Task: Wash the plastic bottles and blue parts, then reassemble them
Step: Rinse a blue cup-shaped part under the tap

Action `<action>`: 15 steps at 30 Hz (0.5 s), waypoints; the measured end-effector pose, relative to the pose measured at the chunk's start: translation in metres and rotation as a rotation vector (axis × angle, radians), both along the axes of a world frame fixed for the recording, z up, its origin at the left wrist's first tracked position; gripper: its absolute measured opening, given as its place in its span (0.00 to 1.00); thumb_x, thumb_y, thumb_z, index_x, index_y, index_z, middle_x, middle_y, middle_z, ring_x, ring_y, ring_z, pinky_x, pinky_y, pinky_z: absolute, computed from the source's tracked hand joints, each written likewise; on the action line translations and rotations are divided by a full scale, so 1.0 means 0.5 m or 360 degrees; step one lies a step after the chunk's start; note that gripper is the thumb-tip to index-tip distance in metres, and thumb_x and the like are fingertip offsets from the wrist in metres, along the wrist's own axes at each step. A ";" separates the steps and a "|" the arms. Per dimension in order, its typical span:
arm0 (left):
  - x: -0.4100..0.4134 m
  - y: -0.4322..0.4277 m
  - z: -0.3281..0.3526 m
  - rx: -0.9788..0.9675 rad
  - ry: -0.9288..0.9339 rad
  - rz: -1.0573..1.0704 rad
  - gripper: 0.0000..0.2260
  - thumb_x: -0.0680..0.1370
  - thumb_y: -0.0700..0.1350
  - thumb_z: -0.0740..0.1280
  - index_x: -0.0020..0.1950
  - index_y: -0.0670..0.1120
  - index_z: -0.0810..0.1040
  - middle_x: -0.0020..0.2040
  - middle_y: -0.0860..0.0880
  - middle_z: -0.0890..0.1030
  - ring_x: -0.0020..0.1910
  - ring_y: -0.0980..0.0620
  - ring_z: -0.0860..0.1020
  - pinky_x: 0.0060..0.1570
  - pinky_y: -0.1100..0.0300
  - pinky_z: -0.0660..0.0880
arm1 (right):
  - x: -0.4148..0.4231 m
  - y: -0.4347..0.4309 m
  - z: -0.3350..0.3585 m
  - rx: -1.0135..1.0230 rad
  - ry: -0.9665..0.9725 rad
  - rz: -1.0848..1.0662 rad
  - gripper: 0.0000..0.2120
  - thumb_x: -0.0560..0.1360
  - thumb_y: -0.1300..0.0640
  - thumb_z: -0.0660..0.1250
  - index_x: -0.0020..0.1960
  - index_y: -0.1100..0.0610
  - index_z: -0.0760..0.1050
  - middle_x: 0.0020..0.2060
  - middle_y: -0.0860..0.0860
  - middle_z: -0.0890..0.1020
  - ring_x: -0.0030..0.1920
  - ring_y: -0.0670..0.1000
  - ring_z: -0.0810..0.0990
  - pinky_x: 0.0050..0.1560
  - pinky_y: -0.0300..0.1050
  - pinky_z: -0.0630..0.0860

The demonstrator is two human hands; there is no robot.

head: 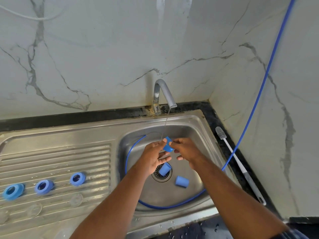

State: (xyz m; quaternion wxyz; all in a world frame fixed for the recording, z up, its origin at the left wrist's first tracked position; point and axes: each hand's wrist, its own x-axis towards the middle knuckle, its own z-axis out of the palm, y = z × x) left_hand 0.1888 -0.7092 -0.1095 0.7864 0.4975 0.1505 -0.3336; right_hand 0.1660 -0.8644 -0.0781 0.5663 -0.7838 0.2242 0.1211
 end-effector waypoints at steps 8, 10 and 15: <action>-0.027 -0.049 0.006 0.0075 -0.0036 -0.0055 0.17 0.77 0.48 0.74 0.63 0.44 0.75 0.58 0.38 0.83 0.53 0.41 0.85 0.50 0.48 0.83 | -0.075 -0.070 -0.013 -0.0467 -0.0147 -0.0116 0.11 0.76 0.53 0.72 0.57 0.52 0.81 0.50 0.44 0.83 0.52 0.45 0.81 0.57 0.43 0.76; -0.042 -0.083 0.007 0.0086 -0.0029 -0.0105 0.17 0.78 0.48 0.74 0.62 0.44 0.76 0.58 0.38 0.83 0.53 0.40 0.85 0.48 0.49 0.83 | -0.105 -0.113 -0.005 -0.0570 -0.0161 -0.0164 0.08 0.75 0.52 0.73 0.53 0.50 0.82 0.46 0.42 0.83 0.49 0.43 0.81 0.52 0.40 0.76; -0.085 -0.186 0.009 0.0095 -0.0032 -0.0246 0.16 0.78 0.49 0.73 0.63 0.44 0.77 0.58 0.39 0.83 0.51 0.41 0.85 0.49 0.47 0.83 | -0.173 -0.217 0.014 -0.0639 -0.0215 -0.0353 0.04 0.75 0.56 0.70 0.43 0.49 0.82 0.35 0.43 0.84 0.39 0.43 0.82 0.45 0.40 0.78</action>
